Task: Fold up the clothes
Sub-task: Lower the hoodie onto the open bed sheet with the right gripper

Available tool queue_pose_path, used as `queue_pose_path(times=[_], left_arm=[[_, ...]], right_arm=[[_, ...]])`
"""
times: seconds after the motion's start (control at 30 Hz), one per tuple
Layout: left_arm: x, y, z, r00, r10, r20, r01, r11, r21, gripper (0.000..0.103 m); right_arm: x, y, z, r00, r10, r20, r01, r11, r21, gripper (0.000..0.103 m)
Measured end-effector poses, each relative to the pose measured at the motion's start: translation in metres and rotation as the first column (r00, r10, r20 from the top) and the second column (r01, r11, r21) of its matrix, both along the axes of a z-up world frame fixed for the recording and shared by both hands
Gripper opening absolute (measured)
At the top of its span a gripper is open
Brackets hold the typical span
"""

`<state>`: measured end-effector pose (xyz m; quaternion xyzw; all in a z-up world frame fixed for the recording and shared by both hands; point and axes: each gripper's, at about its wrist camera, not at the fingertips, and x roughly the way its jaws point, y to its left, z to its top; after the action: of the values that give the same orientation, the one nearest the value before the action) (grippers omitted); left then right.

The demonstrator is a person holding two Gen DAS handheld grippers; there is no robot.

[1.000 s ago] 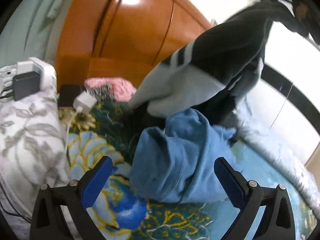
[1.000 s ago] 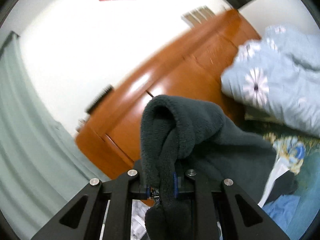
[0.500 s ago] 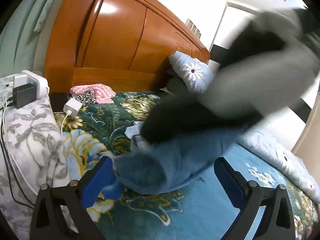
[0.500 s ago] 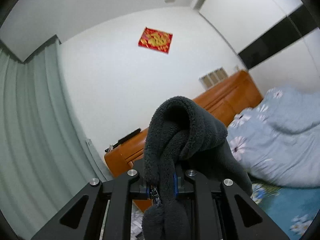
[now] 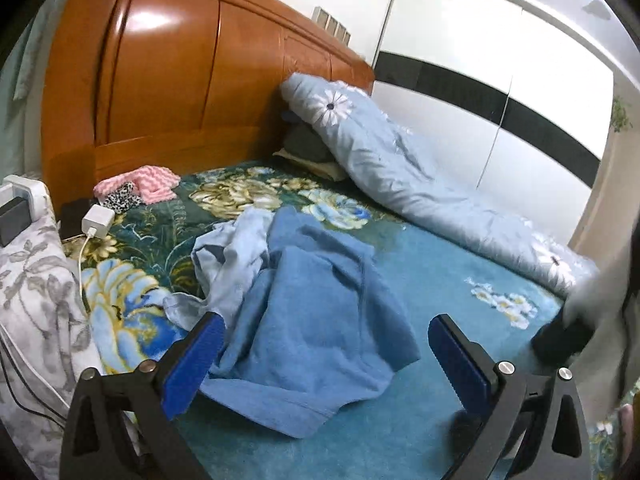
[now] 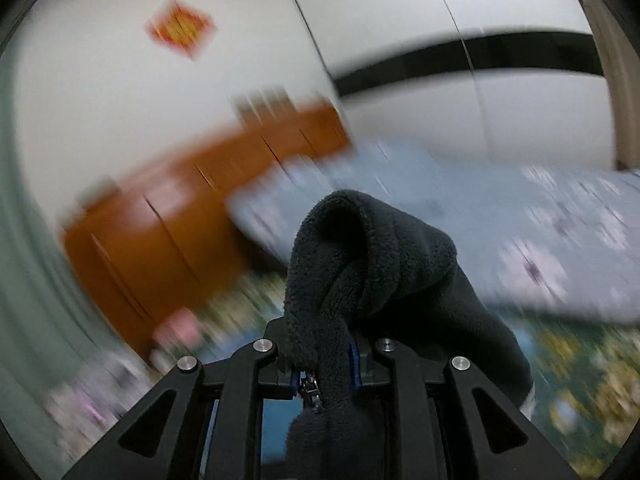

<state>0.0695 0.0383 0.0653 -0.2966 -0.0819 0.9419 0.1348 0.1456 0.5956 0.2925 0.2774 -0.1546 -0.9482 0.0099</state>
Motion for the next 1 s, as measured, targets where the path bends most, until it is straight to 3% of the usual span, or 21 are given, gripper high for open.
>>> queue_pose_path(times=[0.13,0.23,0.3,0.37,0.43,0.47,0.57,0.67,0.8,1.0], left_arm=[[-0.026,0.009,-0.018,0.996,0.039,0.077,-0.033,0.997,-0.075,0.103],[-0.037,0.028,-0.030,0.995,0.025,0.099,-0.011,0.990,-0.139,0.103],[-0.040,0.039,-0.034,0.994,0.032,0.106,-0.011,0.981,-0.193,0.103],[-0.039,0.043,-0.034,0.994,0.020,0.111,0.000,0.984,-0.178,0.103],[-0.039,0.049,-0.035,0.992,-0.006,0.128,0.025,0.990,-0.142,0.103],[-0.039,0.054,-0.036,0.990,-0.034,0.134,0.051,0.991,-0.125,0.103],[-0.041,0.084,-0.041,0.985,-0.108,0.132,0.130,0.977,-0.171,0.103],[-0.051,0.112,-0.055,0.980,-0.132,0.147,0.166,0.954,-0.249,0.103],[-0.079,0.116,-0.073,0.973,-0.098,0.210,0.153,0.951,-0.267,0.103],[-0.120,0.098,-0.085,0.980,0.028,0.197,0.048,0.929,-0.367,0.099]], right_arm=[[-0.006,0.003,-0.116,0.989,0.015,0.145,-0.002,0.996,-0.087,0.021],[-0.008,-0.011,-0.168,0.979,0.056,0.196,-0.030,0.991,-0.134,0.023],[-0.012,-0.033,-0.192,0.966,0.073,0.247,-0.056,0.996,-0.075,0.028],[0.002,-0.036,-0.200,0.961,0.089,0.262,-0.092,0.996,-0.003,0.041],[0.022,-0.039,-0.200,0.964,0.085,0.253,-0.102,0.993,0.052,0.074],[0.035,-0.042,-0.199,0.968,0.076,0.240,-0.100,0.991,0.090,0.077],[0.059,-0.053,-0.179,0.983,0.011,0.181,-0.046,0.981,0.189,0.077],[0.093,-0.050,-0.156,0.986,-0.155,0.064,0.135,0.959,0.248,0.080],[0.106,-0.053,-0.156,0.983,-0.184,0.023,0.180,0.976,0.123,0.082],[0.098,-0.059,-0.175,0.981,-0.178,0.076,0.172,0.982,0.079,0.082]])
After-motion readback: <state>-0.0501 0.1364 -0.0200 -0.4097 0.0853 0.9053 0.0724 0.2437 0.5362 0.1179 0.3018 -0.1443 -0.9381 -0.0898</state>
